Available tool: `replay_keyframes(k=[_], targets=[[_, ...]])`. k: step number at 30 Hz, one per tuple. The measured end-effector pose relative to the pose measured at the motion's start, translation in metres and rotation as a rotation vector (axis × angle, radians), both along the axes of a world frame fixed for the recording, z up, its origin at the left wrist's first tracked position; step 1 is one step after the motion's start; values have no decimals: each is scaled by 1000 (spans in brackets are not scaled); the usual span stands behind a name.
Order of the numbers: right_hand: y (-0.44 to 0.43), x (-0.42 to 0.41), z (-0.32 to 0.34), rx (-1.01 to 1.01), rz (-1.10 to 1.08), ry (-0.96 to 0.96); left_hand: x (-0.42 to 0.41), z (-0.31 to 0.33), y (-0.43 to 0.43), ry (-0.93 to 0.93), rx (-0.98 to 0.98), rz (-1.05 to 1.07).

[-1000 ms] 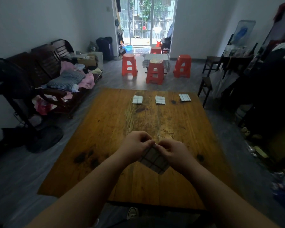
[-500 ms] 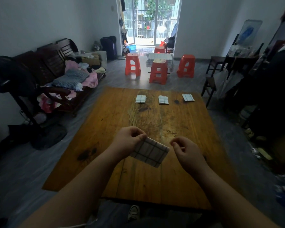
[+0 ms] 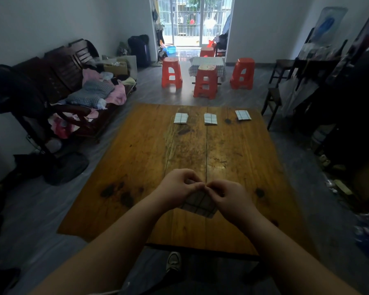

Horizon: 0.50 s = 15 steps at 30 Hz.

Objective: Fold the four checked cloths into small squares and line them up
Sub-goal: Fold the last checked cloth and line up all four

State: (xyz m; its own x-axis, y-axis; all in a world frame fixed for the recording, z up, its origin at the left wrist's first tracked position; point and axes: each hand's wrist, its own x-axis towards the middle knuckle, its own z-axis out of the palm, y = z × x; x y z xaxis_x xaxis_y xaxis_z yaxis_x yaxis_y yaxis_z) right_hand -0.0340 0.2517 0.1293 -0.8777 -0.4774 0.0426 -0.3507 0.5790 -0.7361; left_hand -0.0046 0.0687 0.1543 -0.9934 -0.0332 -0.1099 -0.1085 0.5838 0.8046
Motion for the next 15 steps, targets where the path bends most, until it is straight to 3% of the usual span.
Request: replay_keyframes(k=[9, 15], targets=[[-2, -1, -9, -126, -33, -165, 13, -1, -42, -29, 131, 208], [-23, 9, -4, -181, -13, -204, 24, -5, -44, -55, 235, 100]])
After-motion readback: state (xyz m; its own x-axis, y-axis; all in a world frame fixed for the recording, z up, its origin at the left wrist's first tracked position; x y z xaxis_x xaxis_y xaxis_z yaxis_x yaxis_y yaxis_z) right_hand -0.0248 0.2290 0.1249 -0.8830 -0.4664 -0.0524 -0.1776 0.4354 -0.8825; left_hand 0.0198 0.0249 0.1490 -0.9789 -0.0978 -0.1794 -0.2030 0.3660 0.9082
